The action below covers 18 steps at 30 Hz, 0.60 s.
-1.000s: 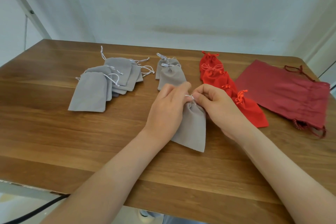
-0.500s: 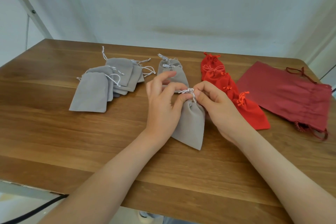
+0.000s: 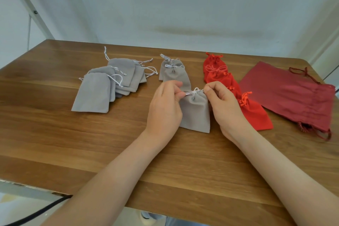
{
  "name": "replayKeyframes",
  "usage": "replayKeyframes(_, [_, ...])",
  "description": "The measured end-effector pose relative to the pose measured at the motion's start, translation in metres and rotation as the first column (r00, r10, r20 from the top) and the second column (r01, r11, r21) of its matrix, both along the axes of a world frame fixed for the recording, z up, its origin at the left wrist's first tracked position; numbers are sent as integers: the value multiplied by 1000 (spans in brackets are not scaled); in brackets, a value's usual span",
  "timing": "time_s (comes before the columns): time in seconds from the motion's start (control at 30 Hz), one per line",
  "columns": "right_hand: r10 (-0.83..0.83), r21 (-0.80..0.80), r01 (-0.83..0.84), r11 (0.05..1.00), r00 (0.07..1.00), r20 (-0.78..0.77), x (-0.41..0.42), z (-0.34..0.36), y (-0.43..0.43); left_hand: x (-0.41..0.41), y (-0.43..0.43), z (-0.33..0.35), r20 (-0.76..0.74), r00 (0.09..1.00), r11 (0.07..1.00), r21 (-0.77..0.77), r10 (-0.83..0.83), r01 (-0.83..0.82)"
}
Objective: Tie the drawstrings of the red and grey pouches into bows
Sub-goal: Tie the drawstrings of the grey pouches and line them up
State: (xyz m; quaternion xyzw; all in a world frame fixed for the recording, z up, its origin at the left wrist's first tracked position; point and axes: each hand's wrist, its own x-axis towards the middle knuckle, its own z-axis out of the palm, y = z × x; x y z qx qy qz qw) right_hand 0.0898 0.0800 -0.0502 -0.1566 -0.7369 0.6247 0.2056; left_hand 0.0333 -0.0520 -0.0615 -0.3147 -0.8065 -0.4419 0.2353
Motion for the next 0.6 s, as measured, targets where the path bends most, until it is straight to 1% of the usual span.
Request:
replayKeyframes(0.1, [6, -78, -6, 997, 1000, 3, -1, 1, 0, 1, -2, 1, 122, 992, 1000, -3, -23, 23])
replayKeyframes(0.17, [36, -76, -39, 996, 999, -36, 0, 4, 0, -2, -3, 3, 207, 978, 1000, -13, -2, 5])
replayKeyframes(0.23, [125, -115, -135, 984, 988, -86, 3, 8, -4, -7, -5, 4, 229, 972, 999, -21, 48, -44])
replayKeyframes(0.27, [172, -134, -183, 974, 981, -92, 3, 8, -6, -10, -6, 5, 218, 974, 998, -21, 65, -62])
replayKeyframes(0.3, [208, -131, -215, 968, 976, -64, 4, 10, -8, -11, -8, 7, 209, 975, 997, -22, 77, -74])
replayKeyframes(0.4, [204, 17, -205, 979, 977, 56, 1, 9, -9, -14, -10, 9, 182, 982, 997, -54, 56, -47])
replayKeyframes(0.43, [186, 51, -190, 981, 981, 62, -2, 11, -9, -15, -12, 11, 175, 984, 997, -74, 45, -32])
replayKeyframes(0.5, [157, 75, -160, 984, 986, 53, -11, 13, -7, -15, -14, 16, 210, 977, 996, -93, 32, -13])
replayKeyframes(0.6, [139, 92, -142, 986, 990, 37, -30, 17, -6, -20, -24, 29, 258, 962, 993, -97, 87, -64])
